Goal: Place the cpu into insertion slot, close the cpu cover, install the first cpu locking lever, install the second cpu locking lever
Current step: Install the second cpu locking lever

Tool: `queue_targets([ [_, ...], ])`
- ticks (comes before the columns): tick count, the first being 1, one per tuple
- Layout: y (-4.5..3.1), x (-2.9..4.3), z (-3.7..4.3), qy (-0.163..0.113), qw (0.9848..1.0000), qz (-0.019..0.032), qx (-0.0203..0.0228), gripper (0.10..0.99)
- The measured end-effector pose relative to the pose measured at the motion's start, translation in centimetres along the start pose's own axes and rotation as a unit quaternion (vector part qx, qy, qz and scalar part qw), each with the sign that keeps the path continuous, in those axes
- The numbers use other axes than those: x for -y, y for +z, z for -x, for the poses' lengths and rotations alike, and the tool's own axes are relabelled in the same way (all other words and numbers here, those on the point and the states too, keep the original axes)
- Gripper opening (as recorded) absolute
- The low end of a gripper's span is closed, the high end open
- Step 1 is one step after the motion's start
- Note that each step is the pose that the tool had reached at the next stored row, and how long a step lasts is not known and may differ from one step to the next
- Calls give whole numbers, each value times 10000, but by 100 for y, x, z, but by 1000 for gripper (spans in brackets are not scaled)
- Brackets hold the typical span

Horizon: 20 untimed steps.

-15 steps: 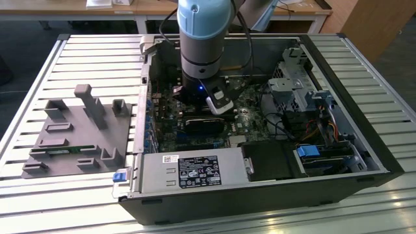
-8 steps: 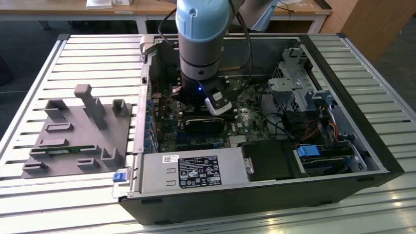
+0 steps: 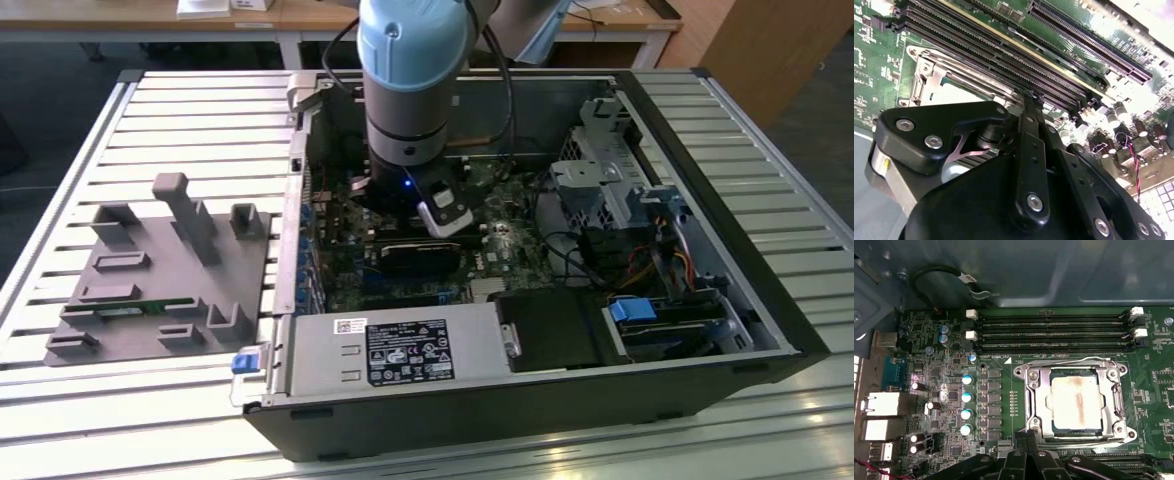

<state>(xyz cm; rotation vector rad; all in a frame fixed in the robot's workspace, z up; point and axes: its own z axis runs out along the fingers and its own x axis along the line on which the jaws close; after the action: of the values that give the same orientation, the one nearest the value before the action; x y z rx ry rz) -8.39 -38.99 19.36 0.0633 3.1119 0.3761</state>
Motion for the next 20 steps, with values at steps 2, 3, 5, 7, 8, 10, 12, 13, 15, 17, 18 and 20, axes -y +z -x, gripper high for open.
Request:
queue_targets([
  [2, 6, -6, -4, 0, 10000, 14, 0, 106],
  [3, 8, -8, -6, 0, 10000, 20, -1, 106],
  [5, 13, -11, -11, 0, 10000, 37, -2, 106],
  [7, 20, -10, -16, 0, 10000, 52, -2, 106],
  [8, 21, -10, -18, 0, 10000, 53, -2, 106],
  [10, 21, -10, -20, 0, 10000, 53, -2, 106],
  [12, 18, -11, -20, 0, 10000, 55, -2, 106],
  [13, 9, -12, -20, 0, 10000, 54, -2, 106],
  [15, -14, -20, -20, 0, 10000, 56, -1, 106],
  [17, -41, -25, -20, 1, 10000, 54, -2, 106],
  [18, -55, -29, -20, 0, 10000, 54, -2, 106],
  [20, -75, -34, -20, 1, 10000, 54, -2, 106],
])
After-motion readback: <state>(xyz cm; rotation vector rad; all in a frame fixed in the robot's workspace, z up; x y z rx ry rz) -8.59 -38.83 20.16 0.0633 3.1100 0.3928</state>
